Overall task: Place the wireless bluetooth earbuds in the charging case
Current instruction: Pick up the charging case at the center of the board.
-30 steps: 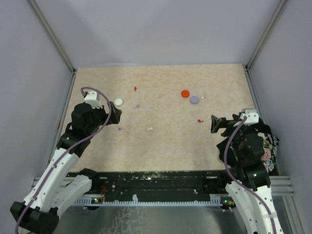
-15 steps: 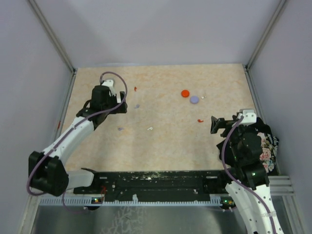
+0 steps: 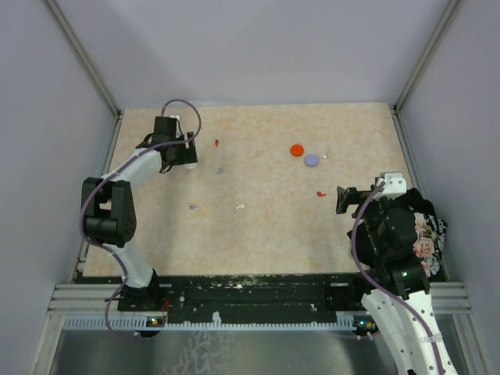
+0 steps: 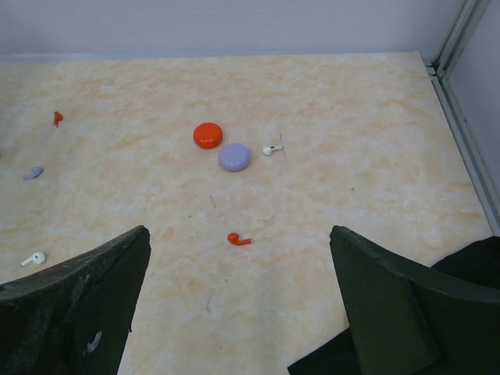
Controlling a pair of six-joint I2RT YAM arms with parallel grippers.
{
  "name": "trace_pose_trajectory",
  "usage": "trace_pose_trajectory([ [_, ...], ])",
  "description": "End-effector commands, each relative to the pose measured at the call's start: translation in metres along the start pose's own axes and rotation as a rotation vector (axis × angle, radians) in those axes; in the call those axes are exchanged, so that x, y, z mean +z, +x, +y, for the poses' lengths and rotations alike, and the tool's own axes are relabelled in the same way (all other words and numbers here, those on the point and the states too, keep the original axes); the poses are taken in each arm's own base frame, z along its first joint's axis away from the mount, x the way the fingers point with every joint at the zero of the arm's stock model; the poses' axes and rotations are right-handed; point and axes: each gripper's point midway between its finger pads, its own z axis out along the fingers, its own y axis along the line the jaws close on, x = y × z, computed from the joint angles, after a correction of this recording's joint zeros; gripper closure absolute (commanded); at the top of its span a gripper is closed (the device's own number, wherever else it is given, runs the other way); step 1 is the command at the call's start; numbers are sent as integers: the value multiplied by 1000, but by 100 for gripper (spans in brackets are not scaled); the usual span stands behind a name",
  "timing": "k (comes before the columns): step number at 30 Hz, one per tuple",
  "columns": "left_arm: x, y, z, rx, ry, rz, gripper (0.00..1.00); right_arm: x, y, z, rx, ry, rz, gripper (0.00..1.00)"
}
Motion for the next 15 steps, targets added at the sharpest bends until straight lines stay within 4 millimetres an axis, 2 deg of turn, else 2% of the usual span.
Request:
trace_pose_trajectory([
  [1, 22, 2, -1, 4, -25, 69, 17, 3, -6, 3, -13, -13, -24, 3],
  [8, 58, 17, 3, 4, -66, 145, 19, 4, -4, 3, -18, -13, -8, 3],
  [15, 68, 34, 3, 27, -83, 198, 27, 8, 2, 8, -25, -41, 21, 3],
])
